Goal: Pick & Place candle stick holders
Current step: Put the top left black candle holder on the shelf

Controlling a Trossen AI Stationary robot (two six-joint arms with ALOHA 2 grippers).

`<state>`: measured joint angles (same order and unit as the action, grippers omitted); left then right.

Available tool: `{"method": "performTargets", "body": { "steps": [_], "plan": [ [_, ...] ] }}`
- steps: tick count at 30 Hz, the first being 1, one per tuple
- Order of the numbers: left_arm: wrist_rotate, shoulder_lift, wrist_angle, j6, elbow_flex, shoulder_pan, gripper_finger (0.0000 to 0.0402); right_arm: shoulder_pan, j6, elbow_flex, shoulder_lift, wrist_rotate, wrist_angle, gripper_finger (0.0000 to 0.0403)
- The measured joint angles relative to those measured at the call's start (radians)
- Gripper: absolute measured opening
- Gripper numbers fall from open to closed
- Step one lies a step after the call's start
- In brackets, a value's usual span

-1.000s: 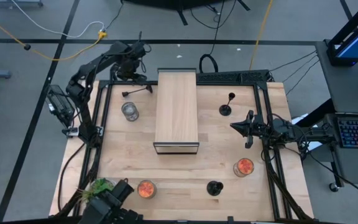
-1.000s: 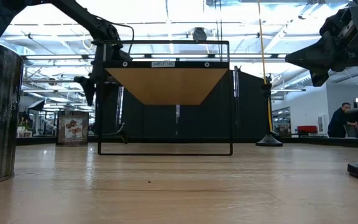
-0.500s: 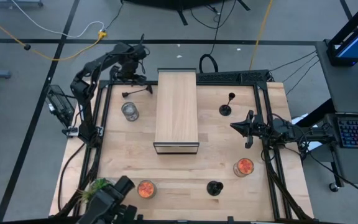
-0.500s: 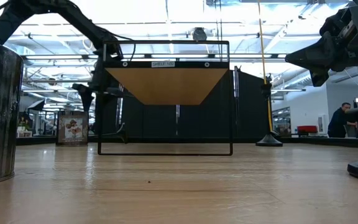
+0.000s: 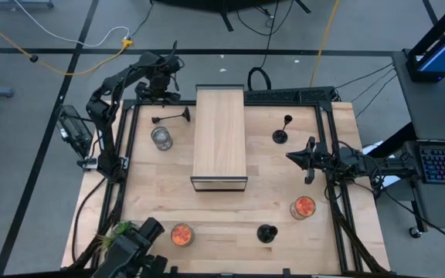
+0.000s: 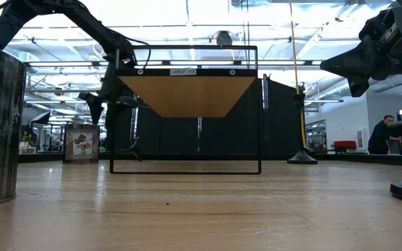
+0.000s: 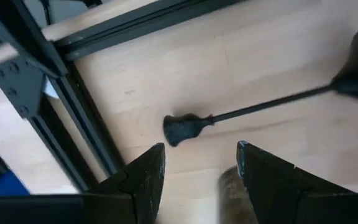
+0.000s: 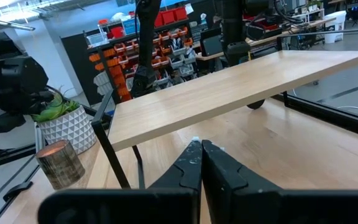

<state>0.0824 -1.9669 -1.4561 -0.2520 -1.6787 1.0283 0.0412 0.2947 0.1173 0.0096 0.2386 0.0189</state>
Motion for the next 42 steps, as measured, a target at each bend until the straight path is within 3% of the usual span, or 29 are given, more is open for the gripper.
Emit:
{"method": "performTargets", "body": {
  "steps": [5, 18, 29, 42],
  "plan": [
    [0.070, 0.000, -0.031, 0.122, 0.000, -0.017, 0.0207, 0.000, 0.000, 0.000, 0.000, 0.000, 0.000, 0.0000],
    [0.150, -0.030, -0.034, 0.191, 0.000, -0.076, 0.0207, 0.000, 0.000, 0.000, 0.000, 0.000, 0.000, 0.0000],
    [0.102, -0.028, -0.031, 0.097, 0.000, -0.058, 0.0207, 0.000, 0.000, 0.000, 0.000, 0.000, 0.000, 0.0000],
    [0.049, -0.028, 0.022, -0.137, 0.000, -0.041, 0.0207, 0.000, 0.000, 0.000, 0.000, 0.000, 0.000, 0.0000]
  ]
}}
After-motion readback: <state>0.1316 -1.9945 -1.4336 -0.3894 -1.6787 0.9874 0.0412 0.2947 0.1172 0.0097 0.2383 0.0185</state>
